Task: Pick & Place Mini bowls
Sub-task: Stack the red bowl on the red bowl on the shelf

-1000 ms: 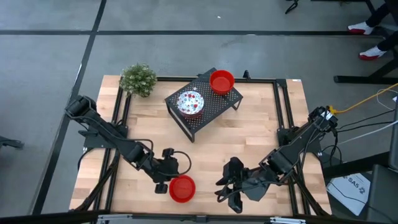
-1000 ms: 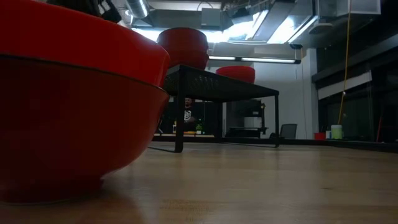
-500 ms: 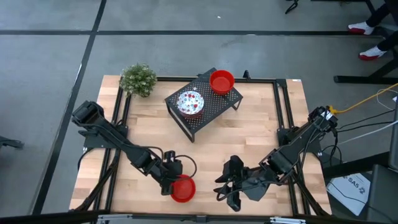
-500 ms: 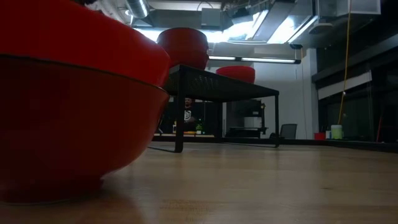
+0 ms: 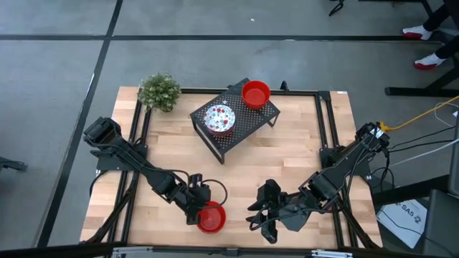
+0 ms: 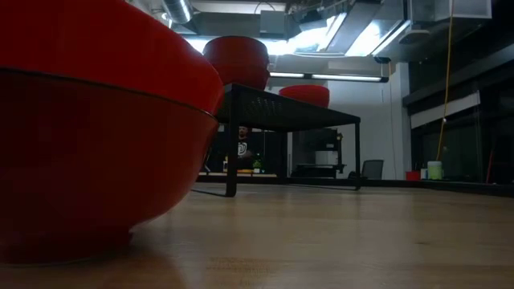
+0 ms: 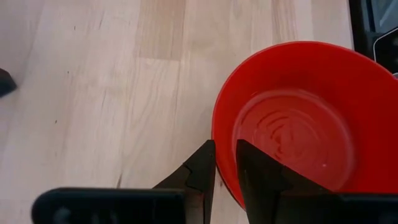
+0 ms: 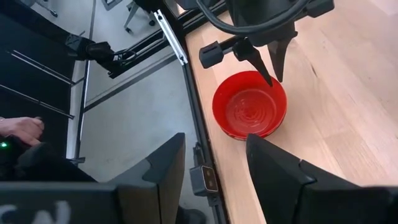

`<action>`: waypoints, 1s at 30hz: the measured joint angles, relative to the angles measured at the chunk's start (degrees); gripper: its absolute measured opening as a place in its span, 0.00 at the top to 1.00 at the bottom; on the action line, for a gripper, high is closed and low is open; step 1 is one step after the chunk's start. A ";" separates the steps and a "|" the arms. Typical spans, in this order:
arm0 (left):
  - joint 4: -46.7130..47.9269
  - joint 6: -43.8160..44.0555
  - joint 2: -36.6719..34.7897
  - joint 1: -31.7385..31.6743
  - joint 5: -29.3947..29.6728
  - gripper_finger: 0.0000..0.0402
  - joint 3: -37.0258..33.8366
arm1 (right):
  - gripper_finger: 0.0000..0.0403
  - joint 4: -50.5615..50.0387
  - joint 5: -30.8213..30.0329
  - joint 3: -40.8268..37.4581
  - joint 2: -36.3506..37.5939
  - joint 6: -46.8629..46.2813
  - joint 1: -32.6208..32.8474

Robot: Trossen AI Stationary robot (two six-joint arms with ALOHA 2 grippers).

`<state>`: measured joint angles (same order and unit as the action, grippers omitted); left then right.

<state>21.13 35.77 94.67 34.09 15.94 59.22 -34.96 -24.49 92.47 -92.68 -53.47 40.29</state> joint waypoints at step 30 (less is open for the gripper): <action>0.06 -2.03 0.14 -1.15 -2.79 0.59 0.00 | 0.58 -0.05 -1.50 0.00 0.04 0.98 0.02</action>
<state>21.19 33.74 94.82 32.93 13.15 59.22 -35.01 -25.99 92.47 -92.64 -52.49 40.32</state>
